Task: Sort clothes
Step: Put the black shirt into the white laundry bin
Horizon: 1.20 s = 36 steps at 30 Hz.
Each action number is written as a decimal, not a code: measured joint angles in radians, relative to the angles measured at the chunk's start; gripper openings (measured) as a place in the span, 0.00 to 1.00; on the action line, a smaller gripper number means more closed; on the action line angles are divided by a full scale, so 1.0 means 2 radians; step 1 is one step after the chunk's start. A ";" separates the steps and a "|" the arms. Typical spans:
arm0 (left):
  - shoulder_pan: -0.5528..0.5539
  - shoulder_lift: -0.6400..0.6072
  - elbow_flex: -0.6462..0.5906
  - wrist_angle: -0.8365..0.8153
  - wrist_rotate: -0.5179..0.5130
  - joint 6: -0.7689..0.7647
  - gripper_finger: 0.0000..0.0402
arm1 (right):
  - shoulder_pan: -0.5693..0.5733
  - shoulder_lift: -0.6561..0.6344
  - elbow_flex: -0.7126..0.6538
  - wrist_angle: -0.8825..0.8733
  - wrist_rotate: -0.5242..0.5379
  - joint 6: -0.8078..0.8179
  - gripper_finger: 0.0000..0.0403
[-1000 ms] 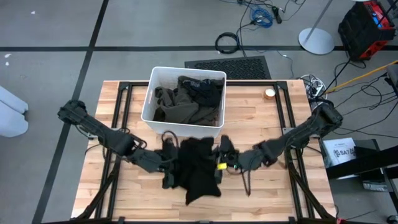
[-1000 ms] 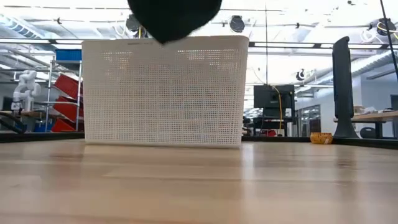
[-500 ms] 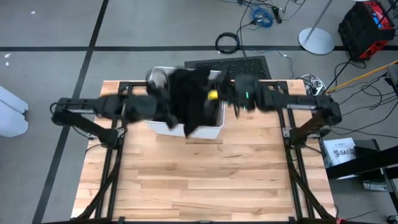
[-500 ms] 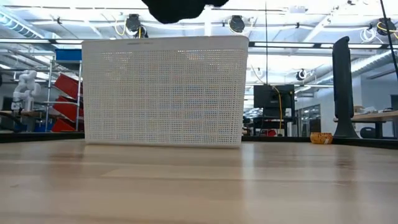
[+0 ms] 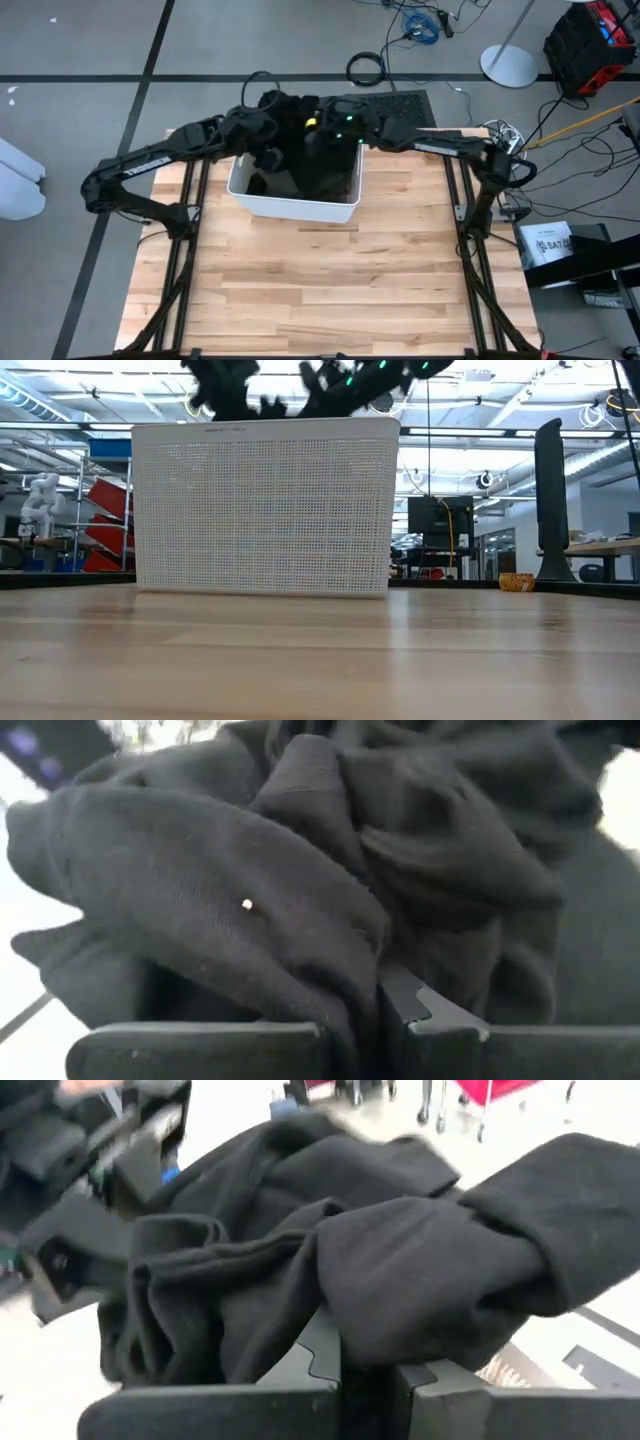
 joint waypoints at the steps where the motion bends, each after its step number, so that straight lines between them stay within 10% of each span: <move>1: 0.010 0.000 -0.014 0.003 0.006 0.000 0.06 | 0.001 0.014 0.000 0.003 -0.001 0.000 0.03; 17: 0.069 0.000 -0.195 0.084 0.086 0.008 0.06 | 0.000 0.132 0.003 -0.052 0.001 0.021 0.03; 36: 0.056 0.004 -0.166 0.075 0.139 -0.010 0.23 | 0.011 0.111 0.012 -0.137 -0.014 -0.019 0.08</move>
